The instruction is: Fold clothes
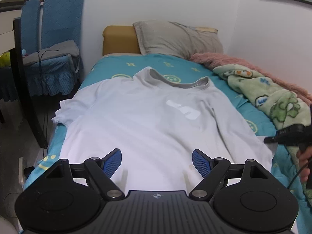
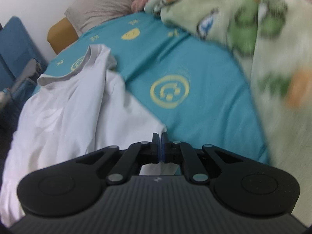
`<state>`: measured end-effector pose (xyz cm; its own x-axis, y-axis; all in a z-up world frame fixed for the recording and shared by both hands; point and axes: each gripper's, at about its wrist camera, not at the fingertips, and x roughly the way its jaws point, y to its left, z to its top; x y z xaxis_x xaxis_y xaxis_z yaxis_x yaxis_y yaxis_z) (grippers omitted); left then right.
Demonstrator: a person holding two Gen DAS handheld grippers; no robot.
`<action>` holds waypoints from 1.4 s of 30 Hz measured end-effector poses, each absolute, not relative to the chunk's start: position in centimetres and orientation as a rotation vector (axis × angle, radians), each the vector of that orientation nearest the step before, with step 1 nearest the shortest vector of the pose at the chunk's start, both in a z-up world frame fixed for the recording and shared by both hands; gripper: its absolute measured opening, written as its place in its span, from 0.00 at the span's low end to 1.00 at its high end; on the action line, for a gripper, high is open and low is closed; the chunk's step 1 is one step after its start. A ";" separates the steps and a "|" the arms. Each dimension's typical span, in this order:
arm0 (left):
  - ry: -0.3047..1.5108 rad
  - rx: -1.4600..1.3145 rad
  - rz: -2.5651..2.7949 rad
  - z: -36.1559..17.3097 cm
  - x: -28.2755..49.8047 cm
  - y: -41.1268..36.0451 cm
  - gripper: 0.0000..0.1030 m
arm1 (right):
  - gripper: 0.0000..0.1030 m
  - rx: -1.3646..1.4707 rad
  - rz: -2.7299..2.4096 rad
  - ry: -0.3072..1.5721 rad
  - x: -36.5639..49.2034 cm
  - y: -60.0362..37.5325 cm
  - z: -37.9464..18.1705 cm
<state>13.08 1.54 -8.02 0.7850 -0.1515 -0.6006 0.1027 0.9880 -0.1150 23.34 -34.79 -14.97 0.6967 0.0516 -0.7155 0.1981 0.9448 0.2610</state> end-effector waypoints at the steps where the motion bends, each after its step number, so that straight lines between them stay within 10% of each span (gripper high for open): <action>1: 0.650 -0.078 -0.141 -8.0 13.0 1.5 0.79 | 0.05 0.299 -0.107 0.779 23.9 -35.1 -14.0; 11: 0.653 -0.094 -0.142 -8.1 14.2 1.2 0.79 | 0.05 -0.172 -0.404 0.652 34.0 -39.7 -7.3; 20: 0.701 -0.108 -0.141 -10.2 16.7 1.3 0.79 | 0.07 -0.120 -0.412 0.662 37.9 -41.3 -12.3; 27: 0.688 -0.099 -0.154 -9.3 16.1 1.5 0.78 | 0.65 0.063 -0.270 0.695 32.8 -38.6 -11.6; 42: 0.757 -0.179 -0.329 -6.3 10.0 0.8 0.75 | 0.65 0.575 0.008 0.665 6.1 -33.1 -1.5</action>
